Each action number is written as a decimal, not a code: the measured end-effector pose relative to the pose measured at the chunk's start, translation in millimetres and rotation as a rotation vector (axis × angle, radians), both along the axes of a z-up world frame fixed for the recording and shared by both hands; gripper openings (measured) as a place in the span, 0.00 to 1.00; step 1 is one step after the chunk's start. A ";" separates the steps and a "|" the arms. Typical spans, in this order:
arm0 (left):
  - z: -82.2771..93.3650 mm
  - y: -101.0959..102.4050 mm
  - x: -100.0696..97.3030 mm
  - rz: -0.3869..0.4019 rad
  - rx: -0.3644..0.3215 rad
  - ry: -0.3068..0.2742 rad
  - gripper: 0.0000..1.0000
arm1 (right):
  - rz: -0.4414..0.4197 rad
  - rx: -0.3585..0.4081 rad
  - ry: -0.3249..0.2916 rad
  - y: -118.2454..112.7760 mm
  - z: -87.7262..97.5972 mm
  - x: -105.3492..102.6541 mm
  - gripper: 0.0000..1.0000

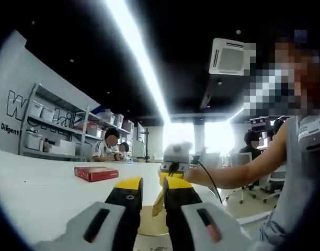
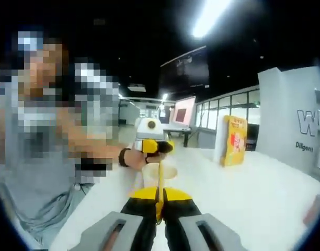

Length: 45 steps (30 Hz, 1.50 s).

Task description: Tear open the coffee pouch, take out the coffee, and pour the coffee from the pouch into the cup

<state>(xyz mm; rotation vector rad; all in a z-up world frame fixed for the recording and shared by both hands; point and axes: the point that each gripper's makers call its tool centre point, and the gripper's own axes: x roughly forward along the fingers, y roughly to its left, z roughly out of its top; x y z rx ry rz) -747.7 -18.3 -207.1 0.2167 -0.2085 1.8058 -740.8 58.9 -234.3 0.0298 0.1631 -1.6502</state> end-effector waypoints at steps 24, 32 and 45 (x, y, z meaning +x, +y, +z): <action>-7.4 2.3 -2.0 0.019 -0.046 0.023 0.15 | -0.009 -0.075 0.067 3.4 22.4 0.9 0.05; -10.9 5.3 1.6 0.010 -0.071 0.034 0.13 | 0.000 -0.129 0.099 -3.3 47.1 -3.1 0.05; -3.7 2.8 5.0 -0.002 -0.032 0.033 0.13 | 0.010 -0.032 0.073 -8.3 28.4 -6.0 0.04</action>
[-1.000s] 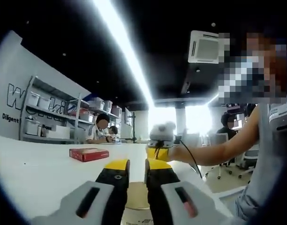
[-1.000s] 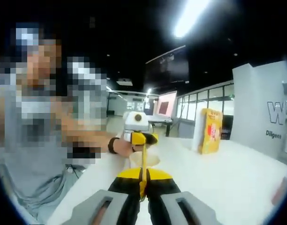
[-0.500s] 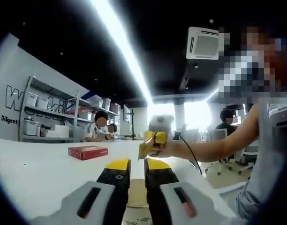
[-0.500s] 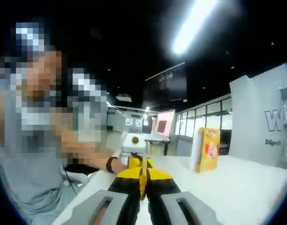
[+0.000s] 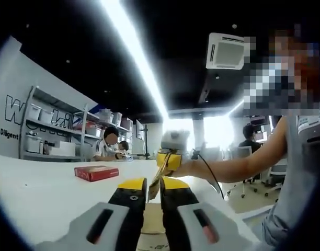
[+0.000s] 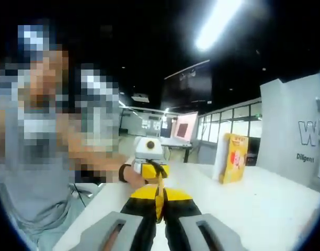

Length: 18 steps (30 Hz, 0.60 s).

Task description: Tear open the coffee pouch, take out the coffee, and pour the coffee from the pouch into the cup

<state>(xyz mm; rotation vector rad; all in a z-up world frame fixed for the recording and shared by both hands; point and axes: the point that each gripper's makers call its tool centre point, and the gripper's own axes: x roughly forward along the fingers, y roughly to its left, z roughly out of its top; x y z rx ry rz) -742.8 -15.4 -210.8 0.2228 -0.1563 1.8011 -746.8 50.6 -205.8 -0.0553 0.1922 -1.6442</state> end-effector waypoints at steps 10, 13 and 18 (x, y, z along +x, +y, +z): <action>1.7 -0.7 3.0 -0.003 0.000 0.016 0.07 | -0.007 -0.102 0.001 -9.2 24.0 -1.4 0.05; 0.2 0.1 3.0 -0.005 -0.006 0.014 0.07 | -0.015 -0.138 -0.008 -11.1 28.4 -3.2 0.05; -1.3 -0.1 1.5 -0.002 -0.011 0.009 0.07 | -0.037 -0.169 -0.020 -16.2 31.1 -10.9 0.04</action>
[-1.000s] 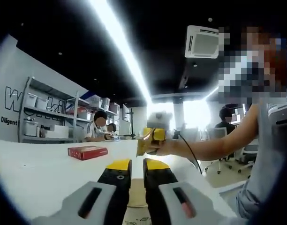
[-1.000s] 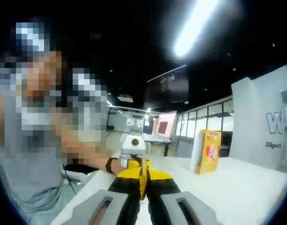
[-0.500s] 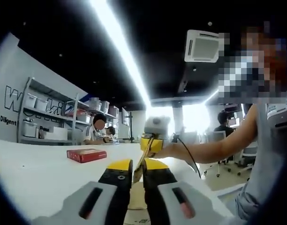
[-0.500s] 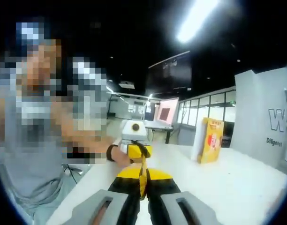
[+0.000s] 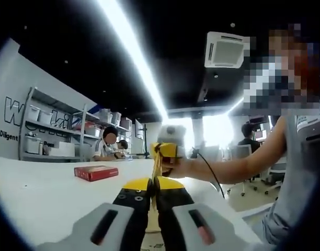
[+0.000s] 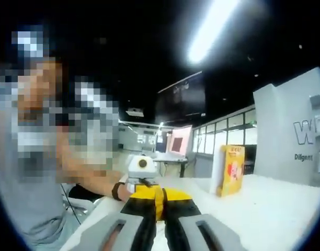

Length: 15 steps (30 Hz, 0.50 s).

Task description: Tear open the coffee pouch, take out the coffee, and pour the coffee from the pouch into the cup

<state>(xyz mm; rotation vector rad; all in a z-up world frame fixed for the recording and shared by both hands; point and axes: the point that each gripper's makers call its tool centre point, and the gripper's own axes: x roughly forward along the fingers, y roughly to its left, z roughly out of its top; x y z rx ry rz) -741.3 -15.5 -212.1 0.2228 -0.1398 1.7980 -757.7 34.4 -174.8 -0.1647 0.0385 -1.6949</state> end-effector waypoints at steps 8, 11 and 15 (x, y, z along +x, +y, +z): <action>-5.9 4.0 -0.2 -0.003 -0.029 0.000 0.07 | -0.012 -0.028 0.012 -7.0 4.6 -8.4 0.04; -6.5 4.0 -1.0 0.009 -0.039 0.025 0.05 | 0.006 -0.046 0.025 -8.9 8.2 -7.8 0.04; -2.1 0.4 -1.2 0.011 -0.015 0.040 0.04 | 0.082 -0.135 -0.023 -8.7 12.8 -4.2 0.26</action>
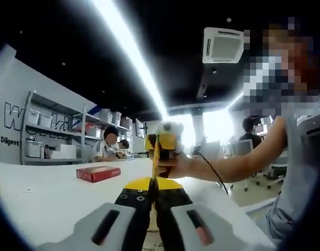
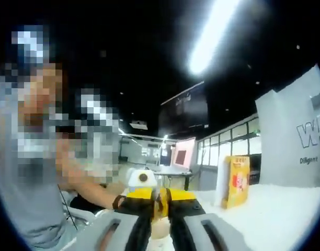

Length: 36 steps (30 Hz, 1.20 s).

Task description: Tear open the coffee pouch, take out the coffee, and pour the coffee from the pouch into the cup

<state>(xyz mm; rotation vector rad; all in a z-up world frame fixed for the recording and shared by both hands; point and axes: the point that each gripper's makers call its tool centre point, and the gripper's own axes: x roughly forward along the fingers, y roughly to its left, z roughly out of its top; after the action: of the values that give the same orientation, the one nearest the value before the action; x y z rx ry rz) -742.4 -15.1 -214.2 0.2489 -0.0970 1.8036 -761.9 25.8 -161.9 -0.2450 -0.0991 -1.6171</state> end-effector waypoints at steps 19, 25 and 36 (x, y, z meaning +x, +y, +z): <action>-4.4 7.5 10.8 -0.036 -0.005 -0.062 0.06 | 0.173 -0.008 0.005 -29.1 -25.5 15.1 0.03; -17.2 17.0 14.0 -0.044 -0.076 -0.047 0.07 | 0.200 -0.056 -0.072 -25.2 -34.9 10.4 0.03; -6.7 8.4 6.7 -0.024 -0.016 -0.059 0.06 | 0.153 -0.064 -0.069 -31.2 -40.3 9.0 0.04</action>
<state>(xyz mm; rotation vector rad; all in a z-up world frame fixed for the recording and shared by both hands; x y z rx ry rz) -735.7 -6.7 -220.9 0.1830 -0.1269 1.7875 -752.9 -5.4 -202.3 -0.2257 -0.2183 -1.4716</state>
